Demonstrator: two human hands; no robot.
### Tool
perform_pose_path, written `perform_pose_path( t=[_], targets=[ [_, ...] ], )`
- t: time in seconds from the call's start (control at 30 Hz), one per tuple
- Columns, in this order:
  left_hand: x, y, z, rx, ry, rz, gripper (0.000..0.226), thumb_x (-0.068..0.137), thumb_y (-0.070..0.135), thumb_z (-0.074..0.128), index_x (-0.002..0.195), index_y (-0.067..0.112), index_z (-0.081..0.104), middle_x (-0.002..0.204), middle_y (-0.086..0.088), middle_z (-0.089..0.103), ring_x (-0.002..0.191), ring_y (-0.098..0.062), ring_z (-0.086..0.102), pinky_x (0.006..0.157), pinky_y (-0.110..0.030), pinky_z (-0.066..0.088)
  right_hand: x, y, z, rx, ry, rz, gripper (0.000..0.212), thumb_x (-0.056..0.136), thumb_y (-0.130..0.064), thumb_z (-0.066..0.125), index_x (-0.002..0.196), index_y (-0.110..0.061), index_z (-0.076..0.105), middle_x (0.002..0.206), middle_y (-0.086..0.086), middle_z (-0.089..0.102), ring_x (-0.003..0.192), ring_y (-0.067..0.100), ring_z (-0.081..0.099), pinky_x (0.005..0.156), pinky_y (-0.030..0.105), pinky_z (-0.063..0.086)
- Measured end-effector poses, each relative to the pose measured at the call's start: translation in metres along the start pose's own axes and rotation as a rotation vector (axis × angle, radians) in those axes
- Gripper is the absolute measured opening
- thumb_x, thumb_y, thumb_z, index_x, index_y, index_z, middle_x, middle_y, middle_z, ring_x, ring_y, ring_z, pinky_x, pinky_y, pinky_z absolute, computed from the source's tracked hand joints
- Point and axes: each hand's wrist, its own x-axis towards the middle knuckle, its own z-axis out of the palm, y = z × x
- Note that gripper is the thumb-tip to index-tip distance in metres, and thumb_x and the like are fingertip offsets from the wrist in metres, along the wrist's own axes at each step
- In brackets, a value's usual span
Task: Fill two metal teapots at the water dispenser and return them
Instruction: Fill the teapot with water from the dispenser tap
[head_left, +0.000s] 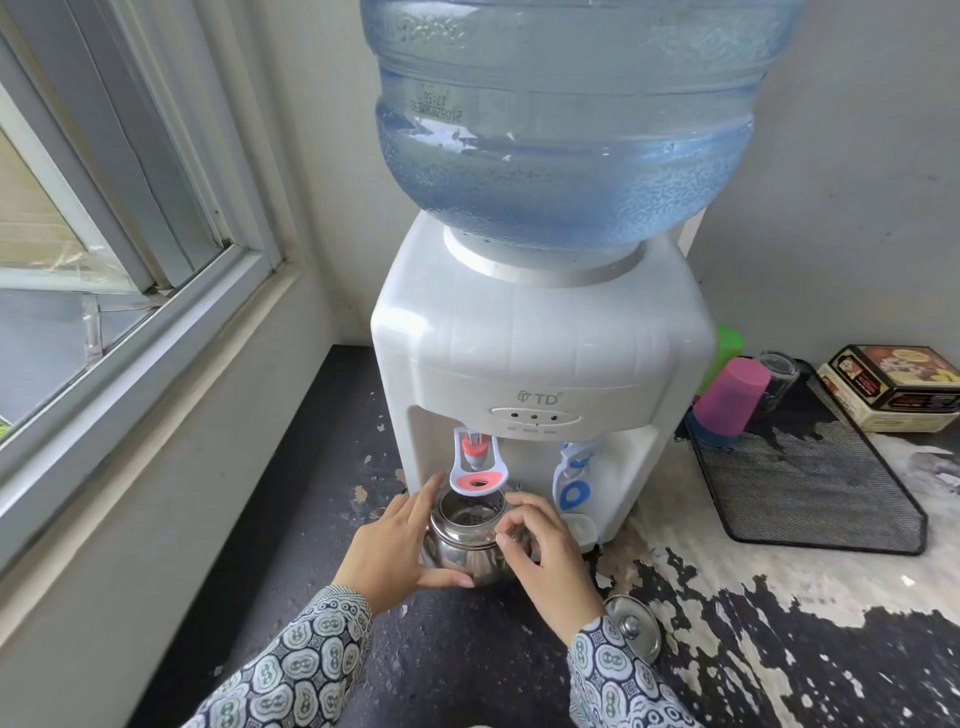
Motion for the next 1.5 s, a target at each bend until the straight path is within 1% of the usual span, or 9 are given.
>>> perform_pose_path(
  t=[0.13, 0.27, 0.43, 0.53, 0.73, 0.87, 1.1, 1.37, 1.5],
  targets=[
    [0.000, -0.002, 0.002, 0.009, -0.004, 0.003, 0.127, 0.046, 0.091, 0.035, 0.145, 0.020, 0.000, 0.126, 0.003, 0.048, 0.113, -0.012, 0.045, 0.083, -0.035, 0.049, 0.000, 0.003, 0.003, 0.011, 0.006, -0.012, 0.004, 0.082, -0.024, 0.057, 0.082, -0.021, 0.057, 0.114, -0.020, 0.047, 0.115, 0.002, 0.044, 0.090, 0.005, 0.032],
    [0.002, -0.006, 0.004, -0.008, -0.010, 0.006, 0.131, 0.042, 0.095, 0.030, 0.145, 0.021, 0.000, 0.126, 0.004, 0.049, 0.113, -0.012, 0.044, 0.080, -0.036, 0.050, 0.000, 0.006, 0.004, 0.019, 0.033, -0.019, 0.030, 0.074, -0.045, 0.043, 0.082, -0.021, 0.058, 0.113, -0.028, 0.043, 0.115, -0.005, 0.042, 0.095, 0.016, 0.035],
    [0.002, -0.005, 0.004, 0.009, -0.014, 0.005, 0.129, 0.044, 0.093, 0.034, 0.145, 0.021, -0.001, 0.128, 0.004, 0.047, 0.115, -0.012, 0.043, 0.081, -0.036, 0.051, -0.002, 0.006, 0.005, 0.054, 0.033, -0.012, 0.023, 0.076, -0.042, 0.047, 0.081, -0.023, 0.058, 0.114, -0.027, 0.044, 0.116, -0.002, 0.044, 0.091, 0.006, 0.033],
    [0.002, -0.005, 0.004, 0.004, -0.012, 0.006, 0.130, 0.043, 0.094, 0.031, 0.145, 0.021, -0.001, 0.128, 0.004, 0.048, 0.115, -0.012, 0.044, 0.081, -0.036, 0.050, -0.002, 0.010, 0.007, 0.049, 0.035, -0.024, 0.002, 0.083, -0.022, 0.058, 0.082, -0.023, 0.058, 0.116, -0.025, 0.045, 0.116, 0.000, 0.044, 0.088, 0.004, 0.034],
    [0.001, -0.005, 0.002, -0.001, -0.007, 0.021, 0.132, 0.040, 0.097, 0.024, 0.145, 0.021, -0.001, 0.129, 0.003, 0.048, 0.114, -0.013, 0.044, 0.081, -0.036, 0.050, -0.004, 0.013, 0.010, 0.080, 0.065, -0.027, 0.016, 0.077, -0.044, 0.046, 0.085, -0.032, 0.054, 0.120, -0.028, 0.045, 0.118, -0.001, 0.045, 0.097, 0.032, 0.044],
    [0.001, -0.004, 0.002, 0.007, -0.012, 0.019, 0.133, 0.039, 0.098, 0.021, 0.145, 0.021, -0.002, 0.130, 0.004, 0.047, 0.114, -0.013, 0.043, 0.080, -0.036, 0.050, -0.004, 0.015, 0.012, 0.093, 0.072, -0.019, 0.016, 0.077, -0.046, 0.046, 0.085, -0.034, 0.053, 0.122, -0.027, 0.044, 0.119, 0.005, 0.046, 0.098, 0.041, 0.045],
    [0.000, -0.002, -0.001, 0.000, -0.029, 0.005, 0.128, 0.044, 0.092, 0.034, 0.145, 0.022, -0.003, 0.130, 0.004, 0.047, 0.114, -0.012, 0.044, 0.083, -0.034, 0.049, -0.004, 0.017, 0.014, 0.106, 0.078, -0.010, 0.017, 0.077, -0.046, 0.046, 0.085, -0.033, 0.054, 0.124, -0.028, 0.044, 0.119, 0.004, 0.046, 0.098, 0.039, 0.045],
    [-0.002, 0.000, -0.005, -0.023, -0.028, 0.003, 0.134, 0.035, 0.097, 0.020, 0.145, 0.022, -0.001, 0.127, 0.002, 0.047, 0.115, -0.015, 0.046, 0.084, -0.035, 0.049, -0.005, 0.018, 0.014, 0.124, 0.091, -0.024, 0.017, 0.077, -0.046, 0.047, 0.084, -0.032, 0.055, 0.123, -0.029, 0.045, 0.116, -0.008, 0.044, 0.096, 0.022, 0.041],
    [-0.002, 0.000, -0.005, -0.021, -0.029, 0.004, 0.134, 0.035, 0.098, 0.019, 0.145, 0.024, -0.003, 0.128, 0.004, 0.047, 0.115, -0.014, 0.044, 0.084, -0.034, 0.048, -0.004, 0.019, 0.014, 0.119, 0.090, -0.030, 0.016, 0.078, -0.045, 0.047, 0.085, -0.032, 0.054, 0.123, -0.029, 0.045, 0.117, -0.010, 0.043, 0.098, 0.026, 0.043]
  ],
)
